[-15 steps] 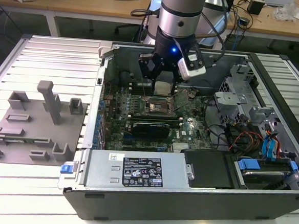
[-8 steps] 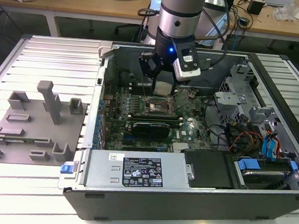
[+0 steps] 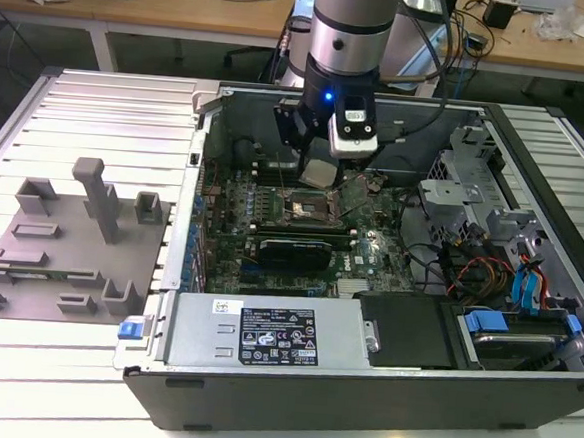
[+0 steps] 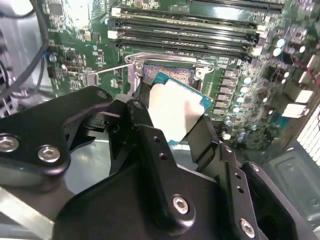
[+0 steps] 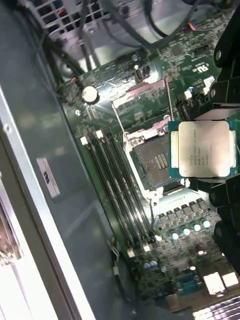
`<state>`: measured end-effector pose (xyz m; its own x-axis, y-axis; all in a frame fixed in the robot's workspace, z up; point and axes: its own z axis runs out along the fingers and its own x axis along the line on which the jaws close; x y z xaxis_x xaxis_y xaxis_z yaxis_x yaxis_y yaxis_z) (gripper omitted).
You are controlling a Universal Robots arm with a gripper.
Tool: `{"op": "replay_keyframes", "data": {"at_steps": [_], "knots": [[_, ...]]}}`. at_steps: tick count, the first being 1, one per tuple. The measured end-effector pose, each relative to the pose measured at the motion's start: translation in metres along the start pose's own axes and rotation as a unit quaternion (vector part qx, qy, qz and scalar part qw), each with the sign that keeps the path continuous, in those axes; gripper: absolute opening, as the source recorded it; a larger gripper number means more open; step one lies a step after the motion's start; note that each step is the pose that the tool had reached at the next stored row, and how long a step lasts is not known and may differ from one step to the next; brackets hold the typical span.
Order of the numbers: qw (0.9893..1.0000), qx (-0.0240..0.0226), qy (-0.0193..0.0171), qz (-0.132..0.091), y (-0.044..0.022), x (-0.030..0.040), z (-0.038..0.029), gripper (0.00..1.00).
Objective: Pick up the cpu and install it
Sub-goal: 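Place the cpu into insertion slot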
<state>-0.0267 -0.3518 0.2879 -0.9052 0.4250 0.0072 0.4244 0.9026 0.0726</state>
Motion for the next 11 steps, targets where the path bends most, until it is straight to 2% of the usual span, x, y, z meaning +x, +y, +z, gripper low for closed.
{"op": "replay_keyframes", "data": {"at_steps": [3,4,8,9,11], "knots": [[0.9994,-0.0002,-0.0024,0.033,0.0,0.0,0.0002,0.55],[0.9988,-0.0003,-0.0036,0.049,0.0,0.0,0.0002,0.55],[0.9965,-0.0006,-0.0061,0.084,0.0,0.0,0.0003,0.55],[0.9956,-0.0007,-0.0068,0.094,0.0,0.0,0.0003,0.55],[0.9919,-0.0009,-0.0092,0.127,0.0,0.0,0.0005,0.55]]}}
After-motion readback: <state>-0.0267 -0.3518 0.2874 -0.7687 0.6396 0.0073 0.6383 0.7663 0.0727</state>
